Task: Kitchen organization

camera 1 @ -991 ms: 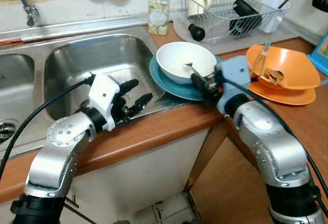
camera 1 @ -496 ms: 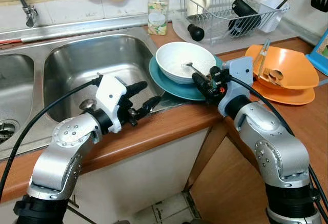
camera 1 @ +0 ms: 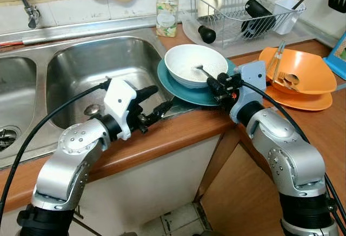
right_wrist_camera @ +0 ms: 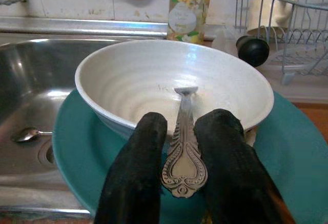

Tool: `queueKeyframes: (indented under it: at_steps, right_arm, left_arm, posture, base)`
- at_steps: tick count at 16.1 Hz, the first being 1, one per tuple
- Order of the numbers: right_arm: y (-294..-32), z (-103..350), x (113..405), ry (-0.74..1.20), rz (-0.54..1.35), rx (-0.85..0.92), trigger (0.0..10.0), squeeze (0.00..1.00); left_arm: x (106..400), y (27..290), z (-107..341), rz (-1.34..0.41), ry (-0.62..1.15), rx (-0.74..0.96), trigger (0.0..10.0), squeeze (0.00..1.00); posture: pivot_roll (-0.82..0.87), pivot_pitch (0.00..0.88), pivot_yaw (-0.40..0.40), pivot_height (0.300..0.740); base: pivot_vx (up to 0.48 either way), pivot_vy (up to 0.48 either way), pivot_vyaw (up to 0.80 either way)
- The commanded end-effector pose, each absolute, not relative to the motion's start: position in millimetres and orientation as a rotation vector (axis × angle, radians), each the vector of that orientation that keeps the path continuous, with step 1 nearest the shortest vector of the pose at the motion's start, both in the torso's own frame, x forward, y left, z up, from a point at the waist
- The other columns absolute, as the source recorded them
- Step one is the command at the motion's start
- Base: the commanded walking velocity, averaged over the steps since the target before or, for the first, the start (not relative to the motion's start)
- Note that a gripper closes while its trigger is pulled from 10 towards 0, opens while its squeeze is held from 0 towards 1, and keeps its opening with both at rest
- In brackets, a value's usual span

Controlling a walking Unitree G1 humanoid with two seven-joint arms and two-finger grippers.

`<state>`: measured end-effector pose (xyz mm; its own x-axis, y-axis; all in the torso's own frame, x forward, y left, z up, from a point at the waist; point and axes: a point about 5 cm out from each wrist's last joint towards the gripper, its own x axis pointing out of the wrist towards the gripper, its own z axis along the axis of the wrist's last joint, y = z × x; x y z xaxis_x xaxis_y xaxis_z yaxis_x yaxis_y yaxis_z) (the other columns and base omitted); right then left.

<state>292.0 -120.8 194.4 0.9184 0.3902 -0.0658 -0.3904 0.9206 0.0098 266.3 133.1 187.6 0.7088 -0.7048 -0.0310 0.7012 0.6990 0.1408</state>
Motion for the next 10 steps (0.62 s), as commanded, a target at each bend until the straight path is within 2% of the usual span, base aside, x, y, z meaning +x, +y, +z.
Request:
queueKeyframes:
  at_steps: [1, 10]
  right_arm:
    - [-124, 193, 293, 0.071, 0.393, 0.0, 0.0, 0.0]
    - [-127, 228, 294, -0.028, 0.473, -0.012, 0.0, 0.0]
  left_arm:
    - [266, 130, 194, -0.795, -0.045, 0.165, 10.0, 0.0]
    - [283, 119, 222, -0.805, -0.194, 0.306, 10.0, 0.0]
  posture:
    - [-0.05, 0.0, -0.018, 0.74]
    - [-0.05, 0.0, -0.015, 0.74]
  base:
    - [0.0, 0.0, 0.0]
    - [0.0, 0.0, 0.0]
